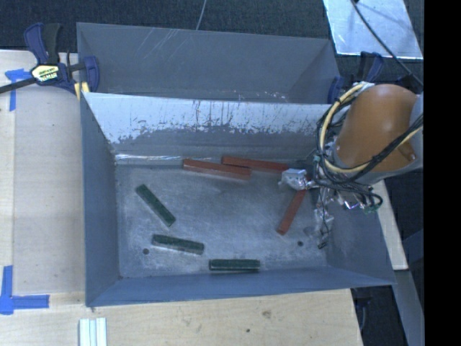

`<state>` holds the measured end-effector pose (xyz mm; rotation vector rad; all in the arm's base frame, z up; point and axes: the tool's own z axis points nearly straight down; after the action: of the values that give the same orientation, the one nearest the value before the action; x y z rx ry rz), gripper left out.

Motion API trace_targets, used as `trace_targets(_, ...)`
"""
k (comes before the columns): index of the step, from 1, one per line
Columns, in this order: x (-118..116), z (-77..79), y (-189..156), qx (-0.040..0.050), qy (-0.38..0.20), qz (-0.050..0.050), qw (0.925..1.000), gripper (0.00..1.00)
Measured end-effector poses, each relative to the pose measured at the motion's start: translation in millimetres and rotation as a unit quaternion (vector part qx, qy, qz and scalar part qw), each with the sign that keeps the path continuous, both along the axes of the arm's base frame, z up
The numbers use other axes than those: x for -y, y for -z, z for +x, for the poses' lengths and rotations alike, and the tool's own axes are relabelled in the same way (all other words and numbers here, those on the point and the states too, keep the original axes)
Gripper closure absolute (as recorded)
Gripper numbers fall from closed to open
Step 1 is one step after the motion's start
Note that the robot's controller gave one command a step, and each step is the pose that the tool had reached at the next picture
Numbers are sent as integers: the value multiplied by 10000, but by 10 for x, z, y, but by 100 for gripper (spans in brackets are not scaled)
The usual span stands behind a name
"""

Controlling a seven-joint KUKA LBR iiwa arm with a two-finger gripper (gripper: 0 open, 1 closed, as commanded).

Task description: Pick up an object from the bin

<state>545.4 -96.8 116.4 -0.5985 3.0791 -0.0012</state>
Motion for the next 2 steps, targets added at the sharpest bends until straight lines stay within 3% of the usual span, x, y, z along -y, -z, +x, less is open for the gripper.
trace_targets(1, 144, -77, 247, -6, -357, -2, 9994, 0)
trace_targets(2, -46, -70, 393, -15, 81, 7, 10000, 0)
